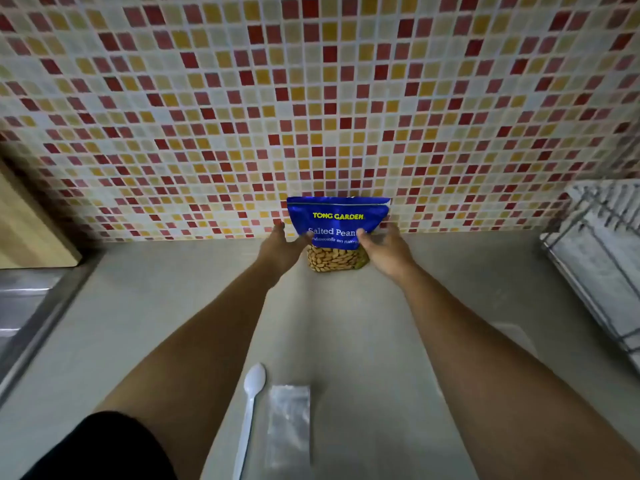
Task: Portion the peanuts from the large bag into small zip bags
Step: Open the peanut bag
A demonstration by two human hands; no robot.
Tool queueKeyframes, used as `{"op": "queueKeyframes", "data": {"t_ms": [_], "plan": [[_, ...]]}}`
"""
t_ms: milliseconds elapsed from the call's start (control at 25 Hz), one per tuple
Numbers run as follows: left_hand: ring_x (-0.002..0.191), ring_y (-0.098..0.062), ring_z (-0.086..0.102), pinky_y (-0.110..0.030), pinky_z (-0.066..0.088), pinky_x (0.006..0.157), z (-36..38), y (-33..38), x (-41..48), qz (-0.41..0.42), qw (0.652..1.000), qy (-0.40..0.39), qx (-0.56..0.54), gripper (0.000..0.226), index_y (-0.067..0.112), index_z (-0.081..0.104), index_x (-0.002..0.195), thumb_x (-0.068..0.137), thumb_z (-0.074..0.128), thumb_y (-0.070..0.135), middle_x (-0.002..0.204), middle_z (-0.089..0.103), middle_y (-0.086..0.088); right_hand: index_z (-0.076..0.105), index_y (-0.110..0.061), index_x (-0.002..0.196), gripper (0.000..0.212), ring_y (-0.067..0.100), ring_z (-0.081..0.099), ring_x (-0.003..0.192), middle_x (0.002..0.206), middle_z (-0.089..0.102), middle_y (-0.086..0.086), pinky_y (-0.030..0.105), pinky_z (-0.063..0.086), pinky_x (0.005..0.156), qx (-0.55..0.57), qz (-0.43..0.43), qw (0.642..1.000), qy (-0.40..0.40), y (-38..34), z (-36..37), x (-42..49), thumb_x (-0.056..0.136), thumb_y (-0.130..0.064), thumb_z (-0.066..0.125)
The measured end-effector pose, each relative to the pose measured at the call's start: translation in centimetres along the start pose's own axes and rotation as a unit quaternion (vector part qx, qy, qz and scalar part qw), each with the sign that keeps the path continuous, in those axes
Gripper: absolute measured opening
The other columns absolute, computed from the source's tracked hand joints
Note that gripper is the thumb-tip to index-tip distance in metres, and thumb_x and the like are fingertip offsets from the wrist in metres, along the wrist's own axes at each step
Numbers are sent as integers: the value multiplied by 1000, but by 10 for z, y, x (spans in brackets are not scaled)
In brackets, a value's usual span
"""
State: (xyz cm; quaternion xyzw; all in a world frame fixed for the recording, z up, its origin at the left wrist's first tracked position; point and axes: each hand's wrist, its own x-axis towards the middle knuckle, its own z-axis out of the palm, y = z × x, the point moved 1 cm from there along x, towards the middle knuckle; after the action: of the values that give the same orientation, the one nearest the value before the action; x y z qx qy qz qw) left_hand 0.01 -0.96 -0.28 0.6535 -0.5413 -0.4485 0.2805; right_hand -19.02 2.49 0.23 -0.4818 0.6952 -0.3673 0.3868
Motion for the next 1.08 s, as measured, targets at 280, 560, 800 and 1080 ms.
{"op": "queueKeyframes", "data": {"t_ms": [280,560,800,1080], "plan": [[123,-20,48,-28,50,76,16,-16,46,61,983,-55,-162,50,20,29,139,94,51,29,140,43,1,32,-25,136,54,27,56,116,136,51,5,46,50,94,98,35,995,5,28,16,52,90,-32,58],[117,-17,52,-37,50,89,13,-21,22,64,978,-70,-187,38,21,33,129,95,50,24,128,48,3,37,-22,127,48,31,62,108,122,62,8,53,50,92,94,44,994,37,29,16,41,87,-28,62],[108,-22,57,-45,53,89,16,-31,-48,108,987,-16,-114,19,20,37,110,96,49,20,113,52,2,38,-23,107,32,28,67,86,108,68,16,44,58,77,107,32,992,52,36,0,-35,87,-22,63],[92,-27,65,-28,51,70,38,-68,-130,123,991,11,-53,15,18,40,104,94,52,20,101,60,-1,40,-23,110,30,25,68,90,105,67,13,42,58,77,111,39,993,16,70,-14,-115,89,-21,61]]}}
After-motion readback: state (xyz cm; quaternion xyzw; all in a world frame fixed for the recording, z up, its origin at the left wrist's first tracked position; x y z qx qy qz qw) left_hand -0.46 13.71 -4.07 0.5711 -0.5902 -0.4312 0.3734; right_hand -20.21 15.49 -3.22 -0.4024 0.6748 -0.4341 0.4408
